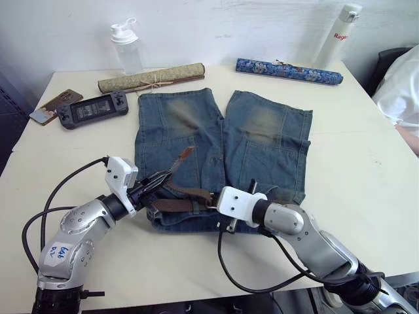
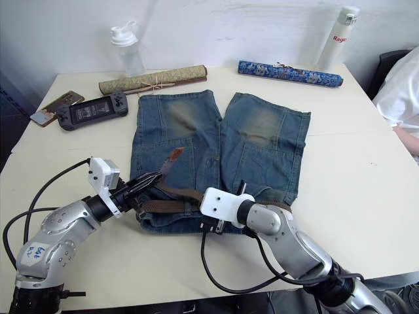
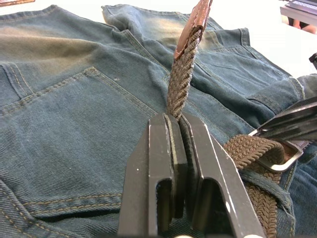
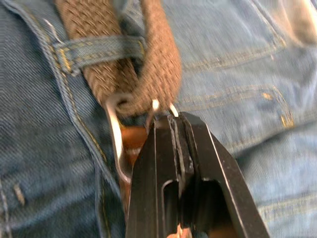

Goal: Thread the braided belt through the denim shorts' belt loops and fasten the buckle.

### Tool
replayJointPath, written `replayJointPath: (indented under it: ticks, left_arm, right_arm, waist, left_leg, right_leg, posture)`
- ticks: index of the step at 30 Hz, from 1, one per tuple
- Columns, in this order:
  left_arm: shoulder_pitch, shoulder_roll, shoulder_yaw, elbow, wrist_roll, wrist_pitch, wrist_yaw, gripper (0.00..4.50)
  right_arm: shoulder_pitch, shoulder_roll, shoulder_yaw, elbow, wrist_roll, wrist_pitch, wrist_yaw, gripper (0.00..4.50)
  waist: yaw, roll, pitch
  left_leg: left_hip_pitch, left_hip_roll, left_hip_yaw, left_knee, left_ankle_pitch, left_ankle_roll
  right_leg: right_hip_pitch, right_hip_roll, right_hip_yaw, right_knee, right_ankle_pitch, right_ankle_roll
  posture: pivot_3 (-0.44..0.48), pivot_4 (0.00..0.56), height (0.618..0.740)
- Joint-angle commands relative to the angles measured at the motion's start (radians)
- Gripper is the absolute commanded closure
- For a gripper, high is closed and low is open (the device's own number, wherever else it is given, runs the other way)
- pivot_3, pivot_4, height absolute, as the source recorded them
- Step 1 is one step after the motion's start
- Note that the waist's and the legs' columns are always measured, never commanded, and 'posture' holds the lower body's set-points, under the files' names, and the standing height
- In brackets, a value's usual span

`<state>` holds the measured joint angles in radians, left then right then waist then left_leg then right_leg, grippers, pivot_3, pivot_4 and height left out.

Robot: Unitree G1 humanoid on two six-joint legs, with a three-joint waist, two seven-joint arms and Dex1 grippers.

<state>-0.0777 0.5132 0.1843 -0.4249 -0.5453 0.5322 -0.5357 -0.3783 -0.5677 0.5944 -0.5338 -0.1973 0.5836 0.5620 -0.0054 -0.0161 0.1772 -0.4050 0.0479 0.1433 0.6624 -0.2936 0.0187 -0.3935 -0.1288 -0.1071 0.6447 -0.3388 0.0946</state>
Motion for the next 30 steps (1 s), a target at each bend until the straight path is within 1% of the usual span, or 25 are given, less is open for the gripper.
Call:
replayJointPath:
  ticks: [1, 5, 9, 12, 15, 18, 22, 25, 30]
  left_arm:
    - [-0.017, 0.0, 0.004, -0.032, 0.003, -0.016, 0.004, 4.5]
    - [-0.019, 0.0, 0.0, -0.03, 0.005, -0.016, 0.006, 4.5]
    - [-0.024, -0.001, -0.007, -0.035, 0.003, -0.014, 0.007, 4.5]
    - [-0.025, -0.003, -0.012, -0.034, 0.004, -0.016, 0.006, 4.5]
    - [-0.023, -0.003, -0.017, -0.03, 0.008, -0.021, 0.002, 4.5]
    - [-0.024, -0.002, -0.018, -0.028, 0.008, -0.023, -0.001, 4.5]
    - [-0.03, -0.001, -0.022, -0.022, 0.01, -0.025, -0.006, 4.5]
    - [-0.034, -0.001, -0.023, -0.018, 0.011, -0.025, -0.009, 4.5]
    - [-0.041, 0.0, -0.024, -0.014, 0.012, -0.023, -0.011, 4.5]
  right_arm:
    - [-0.012, -0.004, 0.027, 0.008, -0.047, -0.059, 0.031, 4.46]
    - [-0.007, -0.021, 0.063, 0.03, -0.104, -0.116, 0.072, 4.46]
    - [0.009, -0.002, 0.056, 0.047, -0.131, -0.111, 0.087, 4.46]
    - [0.018, 0.031, -0.003, 0.032, -0.124, -0.08, 0.068, 4.46]
    - [0.031, 0.047, -0.081, -0.02, -0.108, -0.056, 0.056, 4.46]
    - [0.044, 0.064, -0.123, -0.056, -0.099, -0.033, 0.056, 4.46]
    - [0.076, 0.046, -0.175, -0.138, -0.084, 0.005, 0.082, 4.46]
    - [0.09, 0.027, -0.175, -0.155, -0.088, 0.013, 0.1, 4.46]
    - [0.092, 0.031, -0.138, -0.142, -0.075, 0.014, 0.136, 4.46]
  waist:
    - [0.0, 0.0, 0.0]
    - [-0.002, 0.0, 0.0]
    - [-0.002, 0.0, 0.0]
    - [-0.002, 0.0, 0.0]
    - [-0.001, 0.0, 0.0]
    - [0.0, 0.0, 0.0]
    - [0.001, 0.0, 0.0]
    - [0.001, 0.0, 0.0]
    - [0.001, 0.0, 0.0]
  left_leg:
    - [0.0, 0.0, 0.0, 0.0, 0.0, 0.0]
    - [0.0, 0.0, 0.0, 0.0, 0.0, 0.0]
    - [0.0, 0.0, 0.0, 0.0, 0.0, 0.0]
    - [0.0, 0.0, 0.0, 0.0, 0.0, 0.0]
    - [0.0, 0.0, 0.0, 0.0, 0.0, 0.0]
    - [0.0, 0.0, 0.0, 0.0, 0.0, 0.0]
    - [0.0, 0.0, 0.0, 0.0, 0.0, 0.0]
    - [0.0, 0.0, 0.0, 0.0, 0.0, 0.0]
    - [0.0, 0.0, 0.0, 0.0, 0.0, 0.0]
  right_leg:
    - [0.0, 0.0, 0.0, 0.0, 0.0, 0.0]
    - [0.0, 0.0, 0.0, 0.0, 0.0, 0.0]
    - [0.0, 0.001, 0.0, 0.0, 0.0, 0.0]
    - [0.0, 0.001, 0.0, 0.0, 0.0, 0.0]
    - [0.0, 0.0, 0.0, 0.0, 0.0, 0.0]
    - [0.0, 0.0, 0.0, 0.0, 0.0, 0.0]
    - [0.0, 0.0, 0.0, 0.0, 0.0, 0.0]
    - [0.0, 0.0, 0.0, 0.0, 0.0, 0.0]
    - [0.0, 0.0, 0.0, 0.0, 0.0, 0.0]
  posture:
    - [0.0, 0.15, 0.717]
    - [0.0, 0.15, 0.717]
    - [0.0, 0.15, 0.717]
    - [0.0, 0.15, 0.717]
    - [0.0, 0.15, 0.717]
    - [0.0, 0.15, 0.717]
    - [0.0, 0.15, 0.717]
    - [0.0, 0.15, 0.717]
    - [0.0, 0.15, 0.717]
